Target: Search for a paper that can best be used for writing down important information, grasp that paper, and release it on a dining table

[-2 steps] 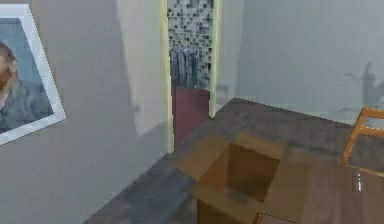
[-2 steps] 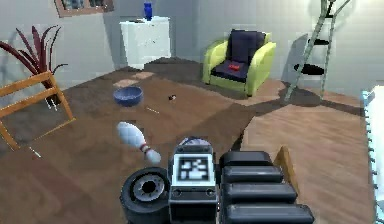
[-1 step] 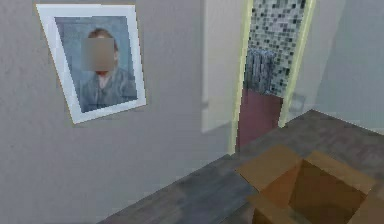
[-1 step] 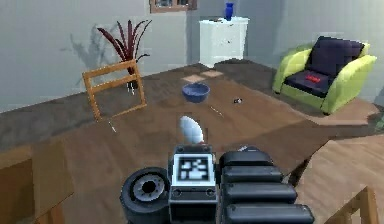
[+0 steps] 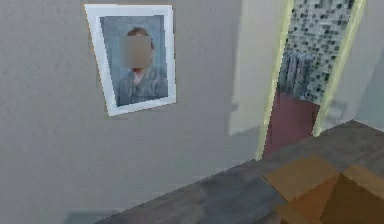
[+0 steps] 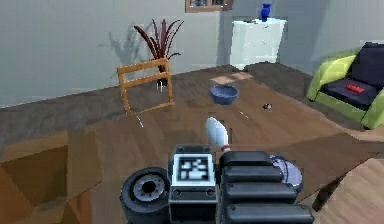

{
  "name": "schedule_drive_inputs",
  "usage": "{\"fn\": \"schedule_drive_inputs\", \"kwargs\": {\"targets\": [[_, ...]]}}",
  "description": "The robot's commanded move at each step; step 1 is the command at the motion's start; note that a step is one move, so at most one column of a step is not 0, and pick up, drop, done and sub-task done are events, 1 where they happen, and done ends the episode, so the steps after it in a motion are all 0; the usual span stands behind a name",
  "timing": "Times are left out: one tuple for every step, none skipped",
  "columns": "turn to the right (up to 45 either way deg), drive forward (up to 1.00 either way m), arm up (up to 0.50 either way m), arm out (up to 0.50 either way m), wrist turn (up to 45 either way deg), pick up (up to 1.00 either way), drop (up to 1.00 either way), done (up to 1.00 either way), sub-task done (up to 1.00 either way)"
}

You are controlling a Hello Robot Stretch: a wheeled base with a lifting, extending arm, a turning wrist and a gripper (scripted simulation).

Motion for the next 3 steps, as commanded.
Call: {"fn": "schedule_drive_inputs", "kwargs": {"targets": [[45.0, 0.0, 0.0, 0.0, 0.0, 0.0, 0.0, 0.0, 0.0], [45.0, 0.0, 0.0, 0.0, 0.0, 0.0, 0.0, 0.0, 0.0], [45.0, 0.0, 0.0, 0.0, 0.0, 0.0, 0.0, 0.0, 0.0]]}}
